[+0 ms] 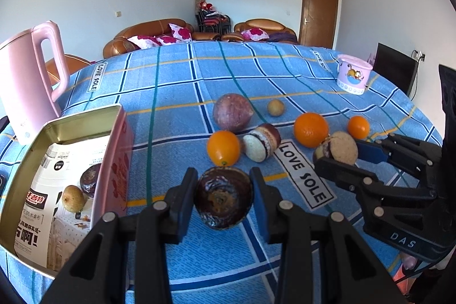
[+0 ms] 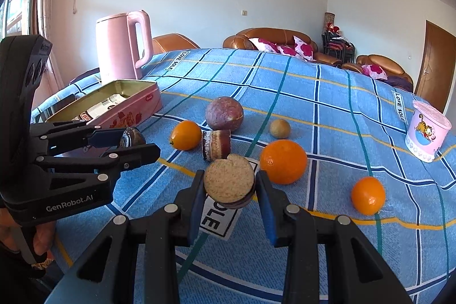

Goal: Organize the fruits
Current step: 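Lift and carry the cake and dark fruit toward the pink tin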

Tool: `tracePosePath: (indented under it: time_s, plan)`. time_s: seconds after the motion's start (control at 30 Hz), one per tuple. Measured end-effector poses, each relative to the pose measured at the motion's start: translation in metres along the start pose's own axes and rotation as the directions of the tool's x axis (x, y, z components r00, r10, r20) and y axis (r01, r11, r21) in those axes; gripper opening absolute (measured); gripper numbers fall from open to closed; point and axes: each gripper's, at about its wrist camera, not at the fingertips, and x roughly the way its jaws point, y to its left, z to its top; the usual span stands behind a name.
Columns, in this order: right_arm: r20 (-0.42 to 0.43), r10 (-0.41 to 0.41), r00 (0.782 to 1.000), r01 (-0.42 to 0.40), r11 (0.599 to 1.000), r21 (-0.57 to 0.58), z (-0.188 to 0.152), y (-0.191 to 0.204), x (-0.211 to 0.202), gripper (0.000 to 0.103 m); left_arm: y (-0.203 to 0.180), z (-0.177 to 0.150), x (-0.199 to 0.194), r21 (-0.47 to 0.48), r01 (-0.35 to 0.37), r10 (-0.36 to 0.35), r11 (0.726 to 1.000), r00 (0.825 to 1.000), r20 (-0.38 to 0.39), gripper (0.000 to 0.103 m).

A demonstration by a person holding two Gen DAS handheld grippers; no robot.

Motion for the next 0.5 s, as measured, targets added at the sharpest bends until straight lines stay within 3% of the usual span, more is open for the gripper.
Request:
tracePosePath:
  time_s: [0.5]
  plan:
    - [0.062,0.008,0.998,-0.006,0.999,-0.033,-0.0021,0.0055,-0.0096,0.037,-0.0005,-0.0012,-0.0096,-0.005,-0.023,0.023,1.000,0.998,0.060,0.039]
